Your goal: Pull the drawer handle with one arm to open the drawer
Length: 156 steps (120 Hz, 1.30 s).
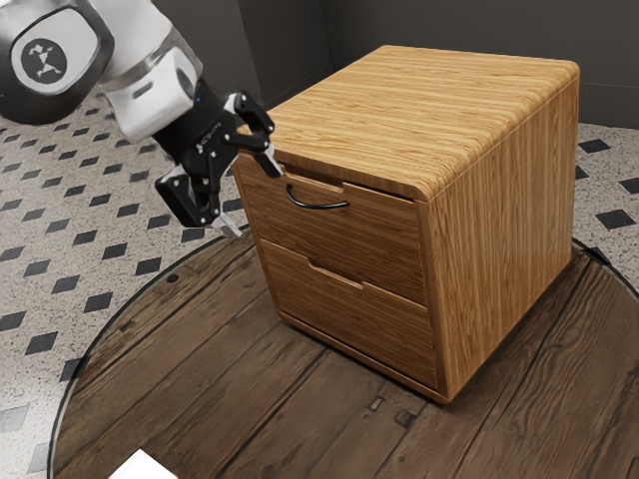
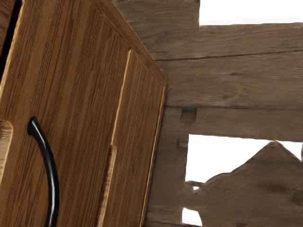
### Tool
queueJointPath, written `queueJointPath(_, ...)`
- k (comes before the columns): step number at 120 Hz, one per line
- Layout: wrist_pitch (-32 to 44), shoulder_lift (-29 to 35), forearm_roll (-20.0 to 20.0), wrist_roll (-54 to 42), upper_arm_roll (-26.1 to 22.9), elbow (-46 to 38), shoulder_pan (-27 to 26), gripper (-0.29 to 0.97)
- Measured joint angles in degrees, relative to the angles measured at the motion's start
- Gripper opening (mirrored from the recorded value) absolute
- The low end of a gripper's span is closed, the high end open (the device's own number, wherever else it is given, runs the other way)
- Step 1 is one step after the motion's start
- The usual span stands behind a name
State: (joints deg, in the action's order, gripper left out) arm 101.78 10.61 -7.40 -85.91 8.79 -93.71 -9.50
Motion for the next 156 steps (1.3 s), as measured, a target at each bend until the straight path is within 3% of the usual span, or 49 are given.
queueJointPath(16, 6.45, 0.78, 1.96, -1.18, -0.26, -2.62, 0.25, 0.62)
queueJointPath(42, 14.08, 2.44, 3.31, -2.02, -0.83, -7.27, 0.27, 0.35)
queueJointPath(67, 19.25, 0.85, 3.68, -2.39, -0.79, -8.06, 0.37, 0.26)
queueJointPath(156, 22.96, 0.22, 5.49, -2.15, -1.13, -10.93, 0.24, 0.02)
